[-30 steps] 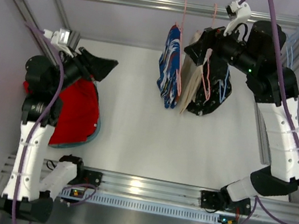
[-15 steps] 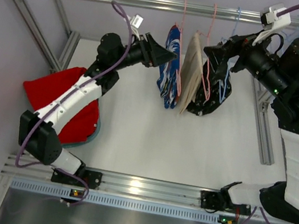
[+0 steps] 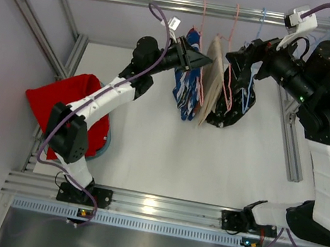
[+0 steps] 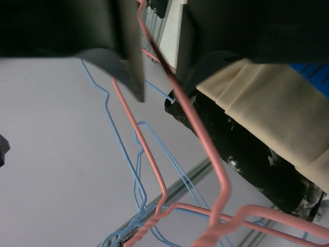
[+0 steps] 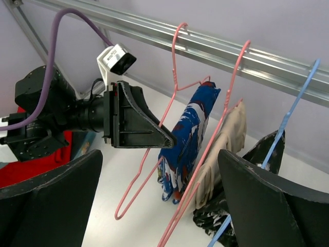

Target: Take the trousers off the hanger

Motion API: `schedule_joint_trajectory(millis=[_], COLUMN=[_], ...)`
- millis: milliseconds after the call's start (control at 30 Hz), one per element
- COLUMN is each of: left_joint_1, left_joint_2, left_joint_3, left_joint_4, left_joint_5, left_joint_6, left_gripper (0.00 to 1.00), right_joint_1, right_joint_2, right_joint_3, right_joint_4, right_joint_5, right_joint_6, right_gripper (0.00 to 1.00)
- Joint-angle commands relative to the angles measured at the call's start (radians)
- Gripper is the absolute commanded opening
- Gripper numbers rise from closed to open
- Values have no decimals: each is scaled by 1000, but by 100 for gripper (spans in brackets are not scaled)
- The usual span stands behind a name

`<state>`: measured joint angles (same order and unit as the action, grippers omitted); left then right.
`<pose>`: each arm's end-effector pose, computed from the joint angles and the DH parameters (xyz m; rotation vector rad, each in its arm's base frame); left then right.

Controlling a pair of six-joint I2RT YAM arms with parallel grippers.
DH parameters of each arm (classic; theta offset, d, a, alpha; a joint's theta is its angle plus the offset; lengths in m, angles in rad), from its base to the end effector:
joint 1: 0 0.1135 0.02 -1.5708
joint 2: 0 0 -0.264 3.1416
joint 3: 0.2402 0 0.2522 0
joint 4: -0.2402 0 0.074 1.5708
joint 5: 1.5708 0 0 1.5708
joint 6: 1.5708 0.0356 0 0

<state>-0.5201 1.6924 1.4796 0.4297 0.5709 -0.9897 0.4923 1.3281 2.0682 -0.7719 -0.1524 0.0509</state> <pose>0.3424 -0.2183 0.4048 0.1842 1.5904 -1.6038 0.1791 0.1022 0.5758 -0.4729 1.5589 0.5417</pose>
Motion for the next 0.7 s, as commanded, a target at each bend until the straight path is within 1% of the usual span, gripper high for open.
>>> schedule_joint_trajectory(millis=[0,33,67,100,167,400,500,667], left_joint_1=[-6,-6,-6,-6,-6,-3,-1,-6], left_joint_2=[-14,-19,-23,-30,-43,-111,-155,-246], left_joint_3=[41,36,36,39,48,116,97,24], left_joint_4=[184,198,207,216,218,238,236,236], left_joint_5=[-12,-11,-11,-12,-14,18,30,43], left_joint_6=[-62,-66,-66,-67,-63,29,36,48], left_gripper=[23,11,3,0,0,0,0,0], right_joint_1=[-23,-23,-24,-24,-27,-27,-27,-29], right_joint_2=[-21,-23,-23,-21,-18,-9,-4,8], right_joint_3=[-13,-16,-17,-19,-22,-25,-23,-34], right_joint_4=[16,16,17,19,20,34,46,80], right_joint_5=[4,2,-2,-7,-21,-62,-111,-216], right_joint_6=[-11,-11,-8,-6,1,17,38,87], right_gripper=[95,96,96,96,96,96,96,96])
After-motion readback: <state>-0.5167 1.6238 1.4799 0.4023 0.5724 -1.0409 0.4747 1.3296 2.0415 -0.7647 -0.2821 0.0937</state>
